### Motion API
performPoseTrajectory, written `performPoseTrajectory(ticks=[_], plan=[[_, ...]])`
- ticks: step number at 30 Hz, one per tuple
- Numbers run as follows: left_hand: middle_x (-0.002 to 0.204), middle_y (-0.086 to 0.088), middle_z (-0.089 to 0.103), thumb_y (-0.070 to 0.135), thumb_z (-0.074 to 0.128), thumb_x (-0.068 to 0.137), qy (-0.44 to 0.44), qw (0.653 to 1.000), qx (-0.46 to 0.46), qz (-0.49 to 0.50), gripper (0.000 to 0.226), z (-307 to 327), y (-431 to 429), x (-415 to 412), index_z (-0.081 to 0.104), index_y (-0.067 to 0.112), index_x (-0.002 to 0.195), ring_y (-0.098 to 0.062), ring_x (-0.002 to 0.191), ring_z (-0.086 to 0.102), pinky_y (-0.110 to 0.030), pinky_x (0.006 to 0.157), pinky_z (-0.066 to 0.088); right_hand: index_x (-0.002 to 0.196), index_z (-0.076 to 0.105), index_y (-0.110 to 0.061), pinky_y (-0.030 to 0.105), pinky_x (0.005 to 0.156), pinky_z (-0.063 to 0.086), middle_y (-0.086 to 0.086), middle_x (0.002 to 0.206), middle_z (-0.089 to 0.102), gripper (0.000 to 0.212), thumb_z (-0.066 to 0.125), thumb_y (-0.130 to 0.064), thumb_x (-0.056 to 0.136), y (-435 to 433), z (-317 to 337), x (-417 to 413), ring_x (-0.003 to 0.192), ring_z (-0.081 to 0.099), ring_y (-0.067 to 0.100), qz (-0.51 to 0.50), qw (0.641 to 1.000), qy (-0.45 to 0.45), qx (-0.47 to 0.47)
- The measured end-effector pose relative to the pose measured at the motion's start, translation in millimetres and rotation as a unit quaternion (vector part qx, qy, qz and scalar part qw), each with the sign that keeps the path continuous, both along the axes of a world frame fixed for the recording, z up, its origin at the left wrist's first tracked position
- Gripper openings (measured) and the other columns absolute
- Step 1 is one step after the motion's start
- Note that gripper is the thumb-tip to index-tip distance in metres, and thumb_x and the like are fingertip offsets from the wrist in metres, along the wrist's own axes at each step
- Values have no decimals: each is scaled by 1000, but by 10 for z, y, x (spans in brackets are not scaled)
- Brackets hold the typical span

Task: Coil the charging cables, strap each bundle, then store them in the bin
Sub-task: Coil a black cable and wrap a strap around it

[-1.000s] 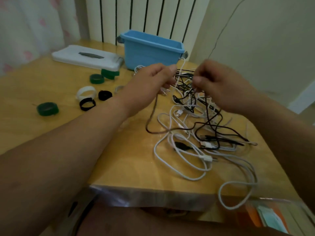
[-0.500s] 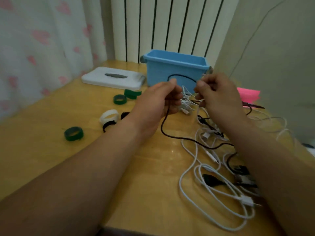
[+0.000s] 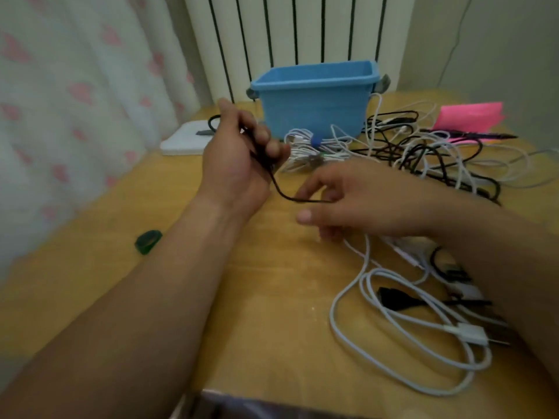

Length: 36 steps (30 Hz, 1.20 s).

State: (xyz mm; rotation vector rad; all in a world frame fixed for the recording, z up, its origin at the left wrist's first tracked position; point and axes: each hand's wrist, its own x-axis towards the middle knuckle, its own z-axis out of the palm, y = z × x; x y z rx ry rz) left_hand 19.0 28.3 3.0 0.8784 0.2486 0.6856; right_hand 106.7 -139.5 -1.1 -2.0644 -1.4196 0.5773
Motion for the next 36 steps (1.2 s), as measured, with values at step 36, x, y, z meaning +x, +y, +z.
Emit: performPoseTrajectory(ticks=[36], plan=[[58, -3, 38, 45, 43, 115, 131, 952, 263, -80, 45, -192, -93, 30, 60, 12, 90, -21, 51, 45, -29, 49, 42, 100, 67, -28, 21, 58, 43, -7, 81, 73, 10, 63, -35, 105, -130, 51, 261, 59, 62, -6, -194, 952, -99, 216]])
